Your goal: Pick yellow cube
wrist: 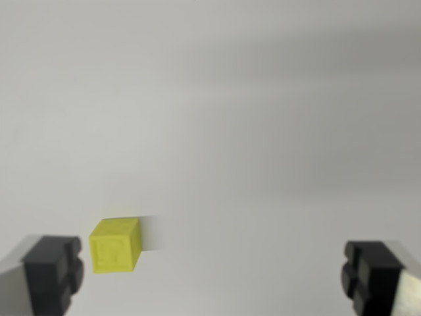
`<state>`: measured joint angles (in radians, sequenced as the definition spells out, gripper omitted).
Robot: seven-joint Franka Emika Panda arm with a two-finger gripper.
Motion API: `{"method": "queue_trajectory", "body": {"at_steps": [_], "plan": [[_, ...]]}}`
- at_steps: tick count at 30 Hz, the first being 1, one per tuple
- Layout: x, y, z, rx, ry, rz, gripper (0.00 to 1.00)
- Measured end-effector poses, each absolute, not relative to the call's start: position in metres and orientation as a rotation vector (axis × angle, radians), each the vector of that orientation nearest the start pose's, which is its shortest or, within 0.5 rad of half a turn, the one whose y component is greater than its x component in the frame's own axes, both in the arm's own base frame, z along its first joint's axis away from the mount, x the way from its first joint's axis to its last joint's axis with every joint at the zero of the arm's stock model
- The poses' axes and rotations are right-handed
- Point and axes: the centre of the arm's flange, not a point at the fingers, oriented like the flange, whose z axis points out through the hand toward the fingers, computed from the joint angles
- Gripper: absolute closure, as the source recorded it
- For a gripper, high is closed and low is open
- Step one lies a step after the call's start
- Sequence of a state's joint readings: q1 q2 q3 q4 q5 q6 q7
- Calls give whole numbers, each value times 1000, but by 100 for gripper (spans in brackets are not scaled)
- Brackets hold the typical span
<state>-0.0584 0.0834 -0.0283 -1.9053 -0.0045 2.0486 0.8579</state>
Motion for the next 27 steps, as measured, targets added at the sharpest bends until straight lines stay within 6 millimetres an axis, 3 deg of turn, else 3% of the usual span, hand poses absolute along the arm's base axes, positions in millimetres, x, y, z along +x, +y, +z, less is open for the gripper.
{"method": "queue_trajectory", "body": {"at_steps": [8, 27], "plan": [[582, -48, 455, -2786, 1414, -86, 0], [559, -23, 408, -2797, 1396, -72, 0]]}}
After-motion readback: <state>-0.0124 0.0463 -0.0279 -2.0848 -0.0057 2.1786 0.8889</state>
